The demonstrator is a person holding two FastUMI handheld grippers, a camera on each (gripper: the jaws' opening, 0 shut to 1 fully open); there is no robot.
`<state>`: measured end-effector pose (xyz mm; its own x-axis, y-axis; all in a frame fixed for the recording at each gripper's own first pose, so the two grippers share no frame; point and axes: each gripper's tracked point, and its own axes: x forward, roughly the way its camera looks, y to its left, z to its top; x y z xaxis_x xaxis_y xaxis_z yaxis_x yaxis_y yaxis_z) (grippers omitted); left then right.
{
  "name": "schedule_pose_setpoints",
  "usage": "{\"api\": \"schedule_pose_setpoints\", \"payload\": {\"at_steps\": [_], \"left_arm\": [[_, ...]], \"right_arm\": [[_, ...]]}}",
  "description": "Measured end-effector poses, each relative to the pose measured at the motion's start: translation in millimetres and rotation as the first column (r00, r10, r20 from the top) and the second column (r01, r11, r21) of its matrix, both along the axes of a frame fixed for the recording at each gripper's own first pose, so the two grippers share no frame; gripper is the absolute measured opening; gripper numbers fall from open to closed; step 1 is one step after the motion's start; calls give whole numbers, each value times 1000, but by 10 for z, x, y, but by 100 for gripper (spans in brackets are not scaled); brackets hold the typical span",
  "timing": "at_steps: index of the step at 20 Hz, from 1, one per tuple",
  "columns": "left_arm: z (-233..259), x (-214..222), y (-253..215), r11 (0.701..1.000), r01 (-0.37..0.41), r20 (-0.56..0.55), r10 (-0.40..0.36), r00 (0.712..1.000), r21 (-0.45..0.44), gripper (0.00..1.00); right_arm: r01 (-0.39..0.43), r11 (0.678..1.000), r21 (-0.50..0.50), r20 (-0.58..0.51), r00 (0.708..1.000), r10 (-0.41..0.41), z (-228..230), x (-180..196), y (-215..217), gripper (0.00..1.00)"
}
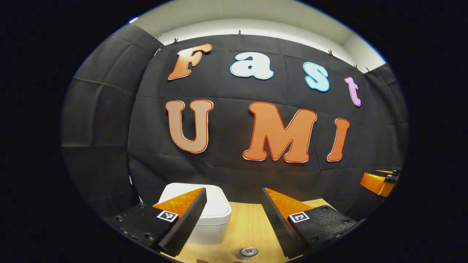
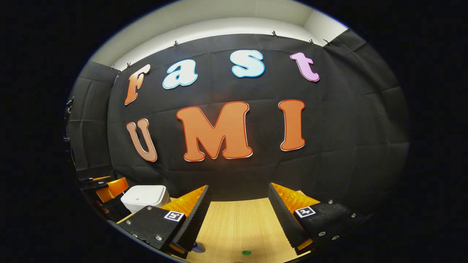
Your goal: Press the lid of the desktop garbage bin to open it, pick up the crumpled paper on the desktop and throw it into the bin, then pick up the pop can on the desktop and drop it into the bin, and finally close the garbage bin lid.
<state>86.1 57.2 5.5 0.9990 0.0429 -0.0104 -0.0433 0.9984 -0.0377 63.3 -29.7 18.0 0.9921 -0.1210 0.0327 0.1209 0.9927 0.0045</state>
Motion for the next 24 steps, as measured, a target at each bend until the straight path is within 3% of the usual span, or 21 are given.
{"api": "schedule_pose_setpoints", "payload": {"at_steps": [16,17,20,22,23,24], "left_arm": [[87,-83,-27,999,21,31,-22,999,25,94],[73,-94,-10,999,19,27,-20,999,30,90],[17,-83,35,999,9,-2,-8,1000,36,49],[-126,-65,76,1000,1,-53,0,999,8,14],[-190,-52,96,1000,4,-84,-5,996,-9,2],[-262,-77,131,1000,9,-108,-12,994,-26,0]], "right_arm": [[0,1000,-8,-12,1000,0,-26,-77,27,94],[-1,1000,-9,-12,1000,1,-22,-79,36,94],[-3,1000,-16,-11,1000,3,-13,-94,35,94],[-4,1000,-12,-13,1000,4,-16,-96,31,94],[-3,1000,-10,-14,1000,3,-15,-104,25,94],[-2,1000,-9,-14,1000,2,-18,-121,15,94]]}}
